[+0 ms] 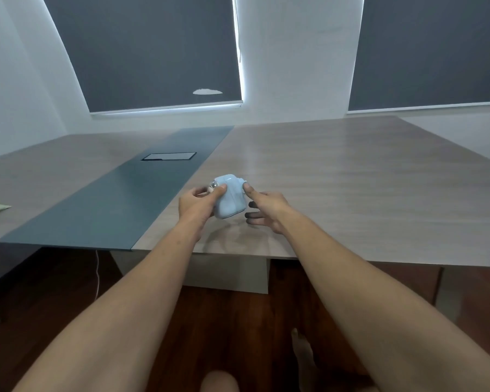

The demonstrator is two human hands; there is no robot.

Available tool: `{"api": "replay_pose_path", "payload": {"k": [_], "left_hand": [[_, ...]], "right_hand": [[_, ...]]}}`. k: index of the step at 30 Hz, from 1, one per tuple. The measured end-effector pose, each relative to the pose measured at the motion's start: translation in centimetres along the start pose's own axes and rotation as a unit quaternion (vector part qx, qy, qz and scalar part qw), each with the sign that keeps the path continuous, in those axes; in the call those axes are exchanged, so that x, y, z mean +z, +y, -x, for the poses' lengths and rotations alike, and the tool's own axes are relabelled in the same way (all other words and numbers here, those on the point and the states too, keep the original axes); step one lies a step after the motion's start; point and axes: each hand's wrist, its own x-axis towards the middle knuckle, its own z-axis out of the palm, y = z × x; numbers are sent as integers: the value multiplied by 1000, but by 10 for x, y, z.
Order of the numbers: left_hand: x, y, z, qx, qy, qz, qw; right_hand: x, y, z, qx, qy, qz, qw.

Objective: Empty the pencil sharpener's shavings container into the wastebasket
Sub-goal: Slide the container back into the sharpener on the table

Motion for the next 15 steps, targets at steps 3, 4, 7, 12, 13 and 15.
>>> {"api": "replay_pose_path", "payload": {"k": [3, 4, 7, 12, 13, 15], "left_hand": [[-7, -3, -1, 24, 66, -66, 995], [-9, -4, 0, 35, 92, -99, 990], [-15, -7, 2, 54, 149, -168, 973], [-21, -23, 0, 81, 167, -211, 960], [-21, -26, 0, 93, 168, -213, 958], [-21, -28, 2, 103, 170, -215, 956]], "right_hand": [[-1, 0, 1, -17, 34, 9, 999], [-3, 1, 1, -21, 46, 13, 999], [-14, 6, -2, -38, 96, 23, 994], [-37, 8, 2, -82, 174, 25, 981], [-43, 8, 3, -93, 191, 33, 977], [-55, 7, 6, -109, 223, 54, 967]]}}
